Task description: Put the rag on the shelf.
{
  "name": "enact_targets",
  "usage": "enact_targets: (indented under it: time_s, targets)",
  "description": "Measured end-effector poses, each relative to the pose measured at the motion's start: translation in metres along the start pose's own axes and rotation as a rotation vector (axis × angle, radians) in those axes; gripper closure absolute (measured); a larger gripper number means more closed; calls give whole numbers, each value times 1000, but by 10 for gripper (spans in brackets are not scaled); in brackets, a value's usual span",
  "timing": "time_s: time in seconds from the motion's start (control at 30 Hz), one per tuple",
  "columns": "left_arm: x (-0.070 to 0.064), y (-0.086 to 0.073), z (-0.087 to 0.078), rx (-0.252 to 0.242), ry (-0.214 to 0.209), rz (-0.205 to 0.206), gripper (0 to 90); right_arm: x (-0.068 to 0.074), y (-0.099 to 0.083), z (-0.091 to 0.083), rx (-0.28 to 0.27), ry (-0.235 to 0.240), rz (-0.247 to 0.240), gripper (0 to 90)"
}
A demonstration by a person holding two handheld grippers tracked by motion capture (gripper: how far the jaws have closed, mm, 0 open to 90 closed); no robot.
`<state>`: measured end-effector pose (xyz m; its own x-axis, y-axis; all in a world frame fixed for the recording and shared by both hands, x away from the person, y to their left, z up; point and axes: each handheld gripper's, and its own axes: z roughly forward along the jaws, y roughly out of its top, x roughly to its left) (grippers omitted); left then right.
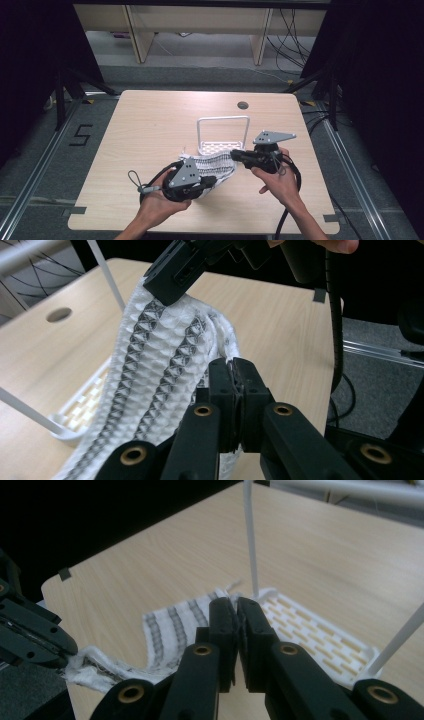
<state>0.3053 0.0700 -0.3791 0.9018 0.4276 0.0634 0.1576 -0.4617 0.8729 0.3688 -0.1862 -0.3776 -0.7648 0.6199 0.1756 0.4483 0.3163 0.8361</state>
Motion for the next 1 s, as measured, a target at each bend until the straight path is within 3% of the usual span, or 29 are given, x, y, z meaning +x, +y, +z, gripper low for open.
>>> enact_targets:
  time_s: [0.03,0.17,0.2,0.3,0.5,0.6,0.67,0.83,0.87,0.93,1.0]
  targets:
    - [2,4,-4,-6,4,2,875,0,6,-2,-16,-5,-33,865]
    - [13,19,-21,-42,40,7,875,8,27,-13,-50,8,-23,865]
    - [16,22,-25,-52,49,1,875,7,32,-16,-55,9,-46,866]
    - [22,30,-33,-76,61,-8,876,10,41,-22,-70,17,-30,866]
    - [40,55,-53,-129,105,-2,877,12,65,-45,-123,5,-59,867]
    - [49,62,-53,-144,120,-21,878,14,70,-51,-129,1,-48,867]
    - [54,66,-50,-147,131,-26,878,12,72,-52,-140,-11,-79,867]
    - [66,77,-46,-154,148,-35,878,9,76,-55,-149,-7,-64,867]
    - [69,79,-45,-158,152,-38,878,10,76,-57,-148,-17,-39,867]
    - [72,82,-44,-161,157,-43,878,7,77,-57,-163,-16,-60,867]
    - [79,89,-40,-165,171,-47,877,6,81,-59,-163,-33,-51,867]
